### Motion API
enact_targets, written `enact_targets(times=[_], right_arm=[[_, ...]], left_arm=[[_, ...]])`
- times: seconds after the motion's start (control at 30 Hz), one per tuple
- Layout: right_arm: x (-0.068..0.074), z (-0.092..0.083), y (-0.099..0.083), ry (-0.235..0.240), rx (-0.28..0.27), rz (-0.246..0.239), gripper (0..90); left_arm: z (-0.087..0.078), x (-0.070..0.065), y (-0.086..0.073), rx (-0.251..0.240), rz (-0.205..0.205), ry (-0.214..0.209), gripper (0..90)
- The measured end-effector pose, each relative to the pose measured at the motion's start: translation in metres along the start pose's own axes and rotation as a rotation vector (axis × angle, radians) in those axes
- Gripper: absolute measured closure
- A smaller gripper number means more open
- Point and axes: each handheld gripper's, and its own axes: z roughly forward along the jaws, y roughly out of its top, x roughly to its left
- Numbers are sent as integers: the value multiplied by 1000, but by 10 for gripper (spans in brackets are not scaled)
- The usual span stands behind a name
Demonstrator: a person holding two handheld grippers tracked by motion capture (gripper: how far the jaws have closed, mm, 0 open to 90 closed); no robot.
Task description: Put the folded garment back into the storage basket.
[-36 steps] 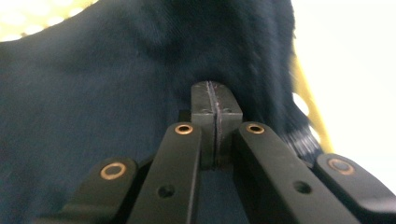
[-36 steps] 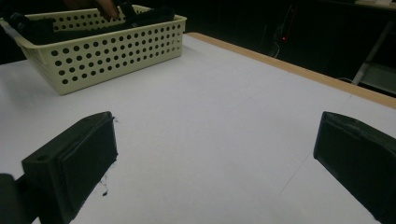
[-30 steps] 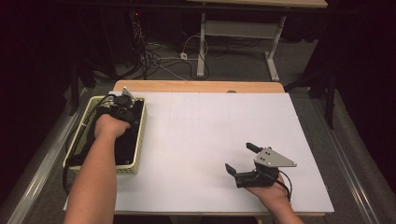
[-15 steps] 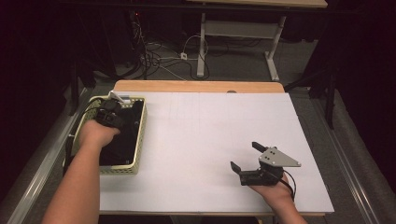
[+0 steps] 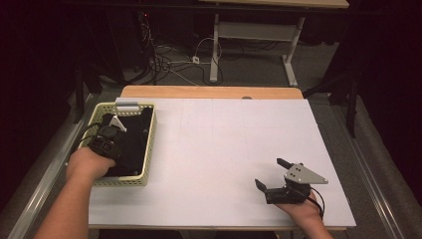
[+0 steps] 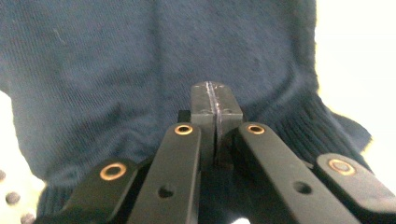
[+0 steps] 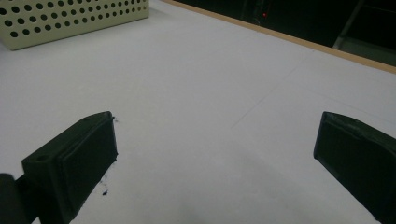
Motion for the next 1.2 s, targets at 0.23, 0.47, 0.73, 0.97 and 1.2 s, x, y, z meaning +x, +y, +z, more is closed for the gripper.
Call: enact_targets(times=[0.23,0.47,0.73,0.97,1.2], right_arm=[[-4,-3,-4,11,-13,25,7],[1,-2,0,8,-16,11,7],[-9,-5,-1,-34,-17,32,6],[-16,-9,-2,-69,-16,54,6],[-20,-11,1,-95,-25,69,6]], left_arm=[[-12,-10,0,91,-38,-32,773],[-31,-22,2,120,-39,-42,500],[-43,-42,6,96,-16,-64,311],[-44,-65,10,67,27,-116,174],[-38,-85,20,96,59,-85,22]])
